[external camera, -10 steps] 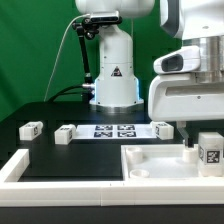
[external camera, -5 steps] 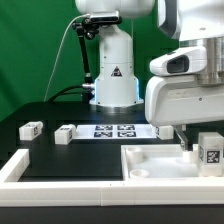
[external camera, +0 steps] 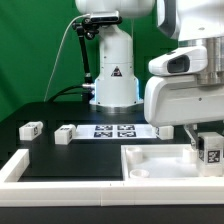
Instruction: Assemble one leg
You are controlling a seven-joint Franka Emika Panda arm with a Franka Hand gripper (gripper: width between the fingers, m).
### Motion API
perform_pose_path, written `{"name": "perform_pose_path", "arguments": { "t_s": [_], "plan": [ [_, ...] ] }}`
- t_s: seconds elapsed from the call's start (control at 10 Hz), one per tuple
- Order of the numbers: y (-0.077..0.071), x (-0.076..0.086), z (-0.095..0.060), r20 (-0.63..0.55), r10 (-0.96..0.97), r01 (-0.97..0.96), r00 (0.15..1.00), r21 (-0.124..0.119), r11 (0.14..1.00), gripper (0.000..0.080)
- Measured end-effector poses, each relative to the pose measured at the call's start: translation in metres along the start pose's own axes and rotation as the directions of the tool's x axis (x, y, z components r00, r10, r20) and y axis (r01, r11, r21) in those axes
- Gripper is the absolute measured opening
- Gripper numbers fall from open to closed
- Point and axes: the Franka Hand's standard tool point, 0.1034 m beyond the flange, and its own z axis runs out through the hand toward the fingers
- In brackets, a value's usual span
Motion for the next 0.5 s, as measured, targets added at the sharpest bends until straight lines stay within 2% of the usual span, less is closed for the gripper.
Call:
{"name": "perform_pose_path", "arguments": {
  "t_s": [0.2, 0.5],
  "plan": [
    [0.0003, -0.0001, 0.0, 0.0, 0.038, -0.038, 0.999, 0.001, 0.999, 0.029],
    [0.002, -0.0005, -0.0002, -0.024, 0.385, -0.385, 0.923, 0.006, 0.923, 0.029]
  ]
}}
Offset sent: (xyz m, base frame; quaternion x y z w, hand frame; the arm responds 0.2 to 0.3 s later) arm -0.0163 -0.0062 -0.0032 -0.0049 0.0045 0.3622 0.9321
